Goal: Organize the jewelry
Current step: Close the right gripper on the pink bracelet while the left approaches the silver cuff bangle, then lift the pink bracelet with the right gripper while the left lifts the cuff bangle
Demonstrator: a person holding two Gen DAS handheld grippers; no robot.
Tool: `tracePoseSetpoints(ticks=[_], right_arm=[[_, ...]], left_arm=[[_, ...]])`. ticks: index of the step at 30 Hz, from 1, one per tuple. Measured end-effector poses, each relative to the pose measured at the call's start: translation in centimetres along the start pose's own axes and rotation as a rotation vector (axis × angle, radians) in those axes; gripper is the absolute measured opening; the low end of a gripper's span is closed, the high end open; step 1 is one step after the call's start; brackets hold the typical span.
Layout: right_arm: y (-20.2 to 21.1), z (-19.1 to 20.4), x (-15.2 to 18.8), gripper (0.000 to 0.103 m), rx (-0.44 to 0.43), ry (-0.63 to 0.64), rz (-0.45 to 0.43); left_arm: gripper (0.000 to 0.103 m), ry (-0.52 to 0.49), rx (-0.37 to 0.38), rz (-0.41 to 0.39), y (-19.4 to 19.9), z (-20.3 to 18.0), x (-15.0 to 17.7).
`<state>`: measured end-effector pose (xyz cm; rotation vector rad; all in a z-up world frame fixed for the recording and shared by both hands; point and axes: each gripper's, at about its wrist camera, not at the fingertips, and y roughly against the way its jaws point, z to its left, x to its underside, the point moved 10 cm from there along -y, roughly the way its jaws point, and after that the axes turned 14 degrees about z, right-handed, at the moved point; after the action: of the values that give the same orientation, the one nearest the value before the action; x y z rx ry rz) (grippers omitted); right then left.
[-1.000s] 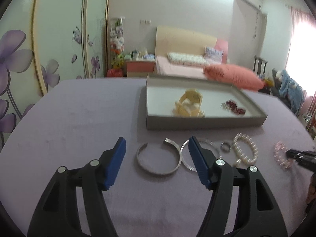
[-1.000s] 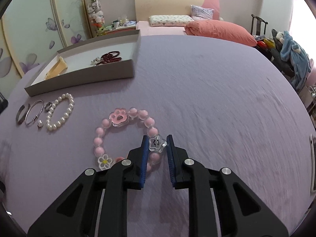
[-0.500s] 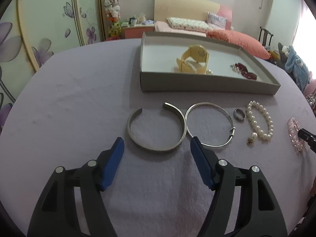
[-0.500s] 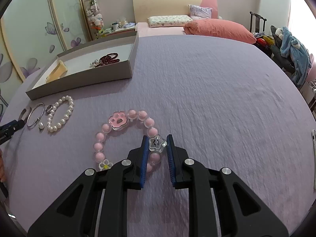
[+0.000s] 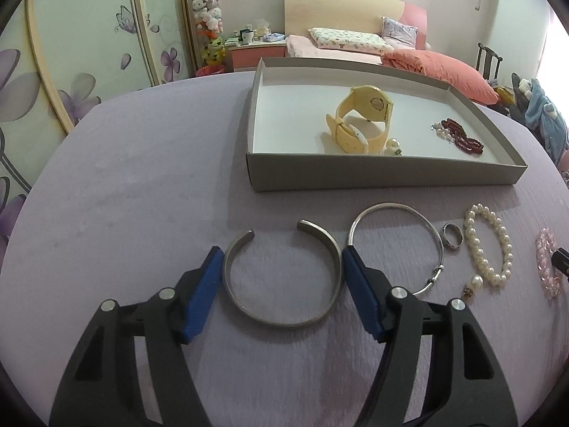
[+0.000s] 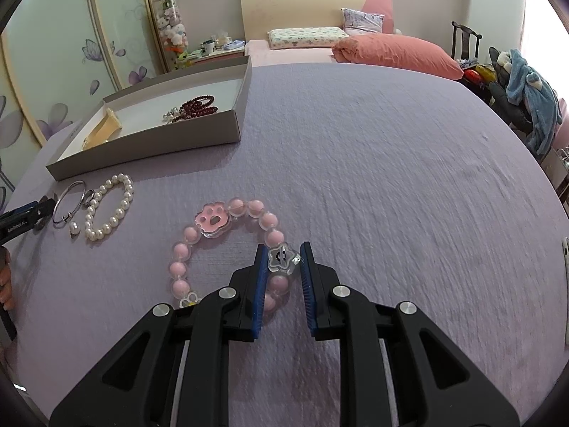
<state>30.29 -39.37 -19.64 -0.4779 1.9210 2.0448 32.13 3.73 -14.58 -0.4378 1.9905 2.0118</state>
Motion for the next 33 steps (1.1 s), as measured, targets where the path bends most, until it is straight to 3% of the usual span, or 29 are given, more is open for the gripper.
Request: tracePoseSetpoints(ticks=[17, 33], right_arm=[[0.3, 0.3, 0.3, 0.019, 0.025, 0.010, -0.011], [7.9, 3.8, -2.3, 0.019, -0.192, 0.069, -0.298]], left_arm=[[0.066, 0.056, 0.040, -0.062, 2.2, 1.5, 0.2], [0.066, 0.074, 0.074, -0.175, 6.7, 1.7, 1.6]])
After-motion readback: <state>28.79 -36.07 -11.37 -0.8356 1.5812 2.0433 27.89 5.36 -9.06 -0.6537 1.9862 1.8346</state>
